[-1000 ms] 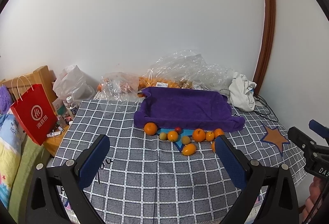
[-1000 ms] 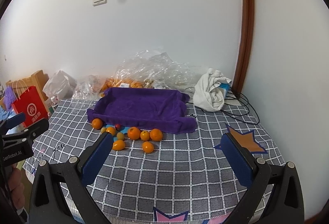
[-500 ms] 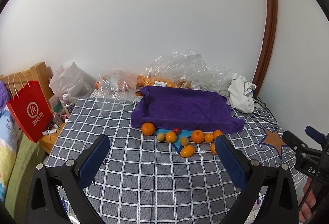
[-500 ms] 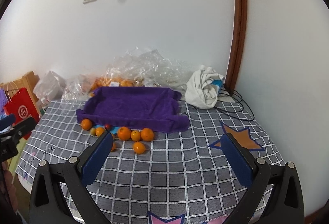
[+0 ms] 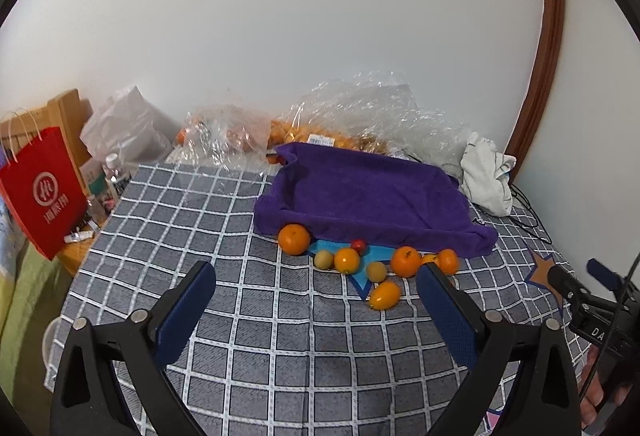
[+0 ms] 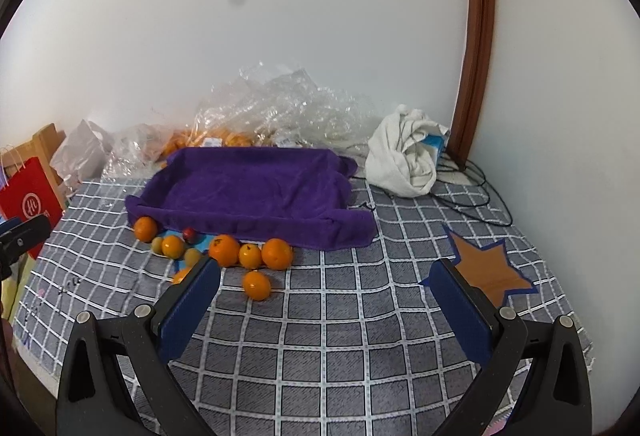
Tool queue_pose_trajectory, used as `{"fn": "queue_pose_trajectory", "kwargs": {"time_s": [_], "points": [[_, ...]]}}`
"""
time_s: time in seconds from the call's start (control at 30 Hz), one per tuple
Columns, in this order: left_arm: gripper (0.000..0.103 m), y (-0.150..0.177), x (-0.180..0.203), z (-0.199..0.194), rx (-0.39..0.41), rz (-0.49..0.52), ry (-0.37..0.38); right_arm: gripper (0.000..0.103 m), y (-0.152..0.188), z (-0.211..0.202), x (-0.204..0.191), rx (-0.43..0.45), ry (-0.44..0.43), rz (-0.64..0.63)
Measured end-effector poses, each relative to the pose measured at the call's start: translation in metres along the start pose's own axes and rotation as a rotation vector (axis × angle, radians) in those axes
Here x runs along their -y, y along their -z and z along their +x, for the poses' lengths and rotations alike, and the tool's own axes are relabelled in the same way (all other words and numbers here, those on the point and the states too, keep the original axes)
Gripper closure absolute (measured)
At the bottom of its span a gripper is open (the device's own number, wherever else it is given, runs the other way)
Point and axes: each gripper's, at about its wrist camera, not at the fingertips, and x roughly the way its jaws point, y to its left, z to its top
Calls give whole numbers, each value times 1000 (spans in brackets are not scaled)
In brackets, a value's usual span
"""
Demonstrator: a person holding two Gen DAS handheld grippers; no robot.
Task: Organize fruits
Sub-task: 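Grasp a large orange with the left gripper while the right gripper grasps another large orange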
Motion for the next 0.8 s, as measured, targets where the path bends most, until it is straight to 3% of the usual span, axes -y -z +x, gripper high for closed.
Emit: {"fn": "queue_pose_trajectory", "kwargs": {"time_s": [0.2,0.3,0.4,0.53,0.73,0.8], "points": [[10,5,-20,35,-63,-14,8,2,6,47,6,-73,-55,52],[11,9,-26,57,-128,10,2,10,12,75,3,-97,-107,73],[21,11,-34,76,-171,-1,4,18,20,97,-8,-110,-106,45],[21,15,-45,96,-206,-21,-17,34,29,123,-25,-153,-129,-9],[21,19,-49,110,-219,-23,-20,35,35,146,-41,-207,-200,-21],[21,19,-49,116,-230,-26,-15,41,36,152,-46,-221,-201,-45]]}}
